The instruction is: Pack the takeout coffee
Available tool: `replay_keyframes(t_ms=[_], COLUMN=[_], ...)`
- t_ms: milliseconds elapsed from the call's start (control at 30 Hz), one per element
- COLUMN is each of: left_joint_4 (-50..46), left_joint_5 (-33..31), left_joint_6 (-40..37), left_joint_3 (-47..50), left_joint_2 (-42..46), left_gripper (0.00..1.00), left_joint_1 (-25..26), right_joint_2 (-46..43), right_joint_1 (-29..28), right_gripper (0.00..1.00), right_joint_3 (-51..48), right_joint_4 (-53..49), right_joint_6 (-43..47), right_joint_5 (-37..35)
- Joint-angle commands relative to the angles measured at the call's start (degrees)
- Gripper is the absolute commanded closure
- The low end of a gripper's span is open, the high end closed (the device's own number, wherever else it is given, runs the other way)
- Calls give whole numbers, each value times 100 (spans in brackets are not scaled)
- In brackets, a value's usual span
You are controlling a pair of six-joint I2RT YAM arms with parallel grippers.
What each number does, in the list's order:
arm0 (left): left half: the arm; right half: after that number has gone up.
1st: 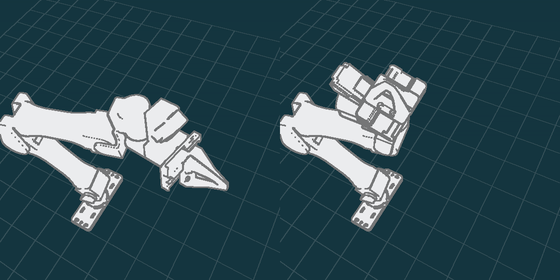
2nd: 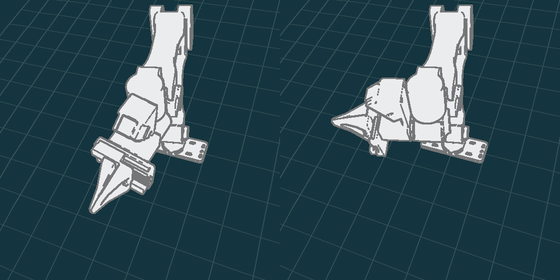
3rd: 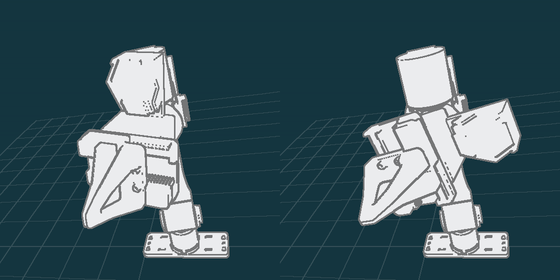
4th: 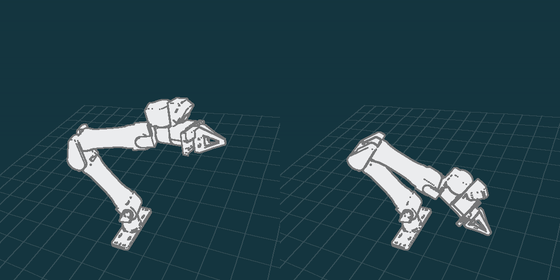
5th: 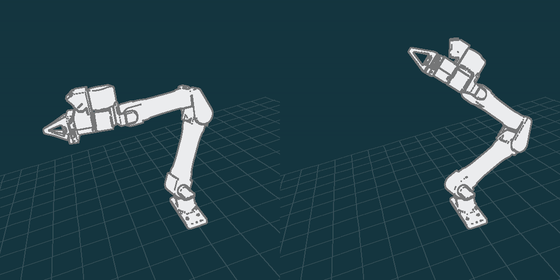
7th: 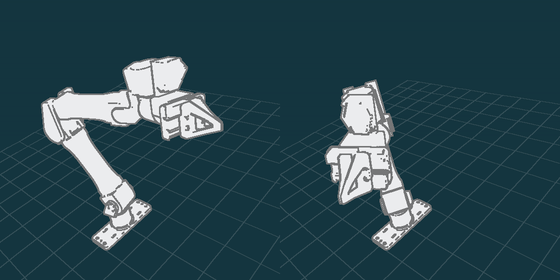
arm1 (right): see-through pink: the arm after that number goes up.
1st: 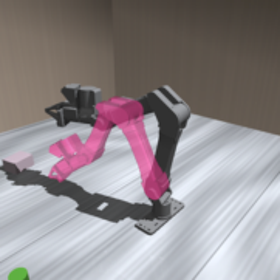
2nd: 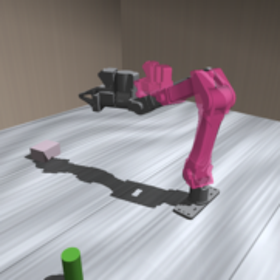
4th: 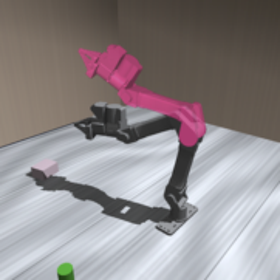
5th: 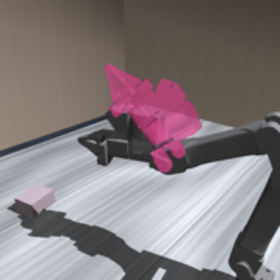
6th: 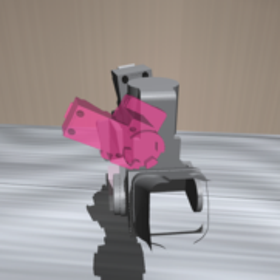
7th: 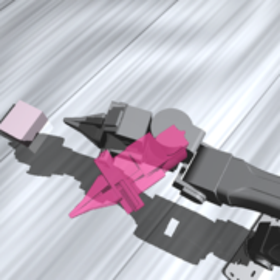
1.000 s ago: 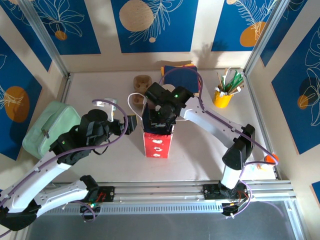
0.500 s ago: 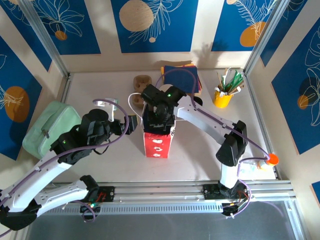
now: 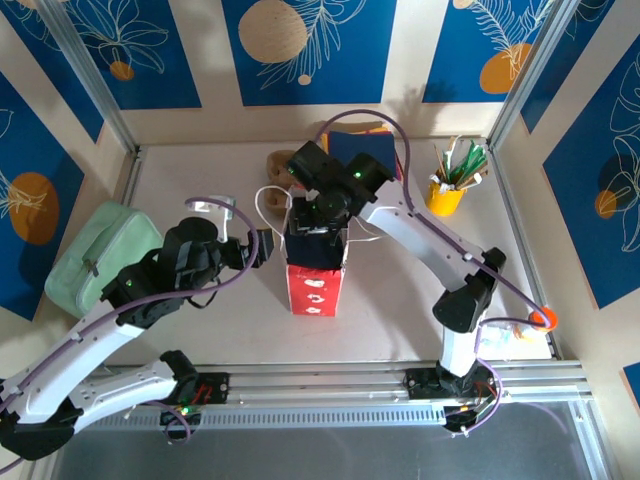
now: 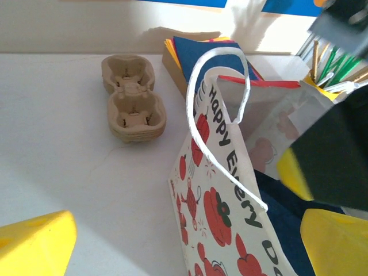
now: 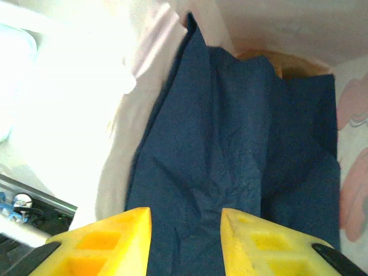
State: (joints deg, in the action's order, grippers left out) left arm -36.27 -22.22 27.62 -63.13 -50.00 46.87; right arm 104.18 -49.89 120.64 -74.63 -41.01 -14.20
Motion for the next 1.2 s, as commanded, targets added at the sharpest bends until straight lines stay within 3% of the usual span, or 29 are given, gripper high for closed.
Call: replay_keyframes(t_ms=[0,200,400,567,800,900,1167], left_joint_4=[-197,-649,-698,-185,601,1165,2934], left_joint_5=[-494,-935,-1219,-1131,-2603,-2967,-3144], left_joint_6=[-259,-449,-537,-617,-561,-763,-1755], left_joint_3=[-306,-590,-356,353,1586,2062,3272], left_joint_2=[-57,-214,-73,153,342,366,249], left_gripper=[1,1,1,1,1,1,1], left_joint_1=[-77,-291,-749,-1116,-1155,-1192,-1518], right_joint_2=[-541,-1371,-2696,-3938,-5200,-5453,-5650], right_joint_1=[76,208,882,1661,2879,3459,4730], right_gripper=[62,55,50,38,31,27,0], right_joint_3=[191,-268,-1639,-3188,-5621,-6406,-7988], right_joint_4=[-40,365,1214,2091,3505,3936,5341], right_joint_6=[344,976,1180,1306,1899,1929,1812], right_joint_5=[-59,-485,-266,-130,-104,-12,-102])
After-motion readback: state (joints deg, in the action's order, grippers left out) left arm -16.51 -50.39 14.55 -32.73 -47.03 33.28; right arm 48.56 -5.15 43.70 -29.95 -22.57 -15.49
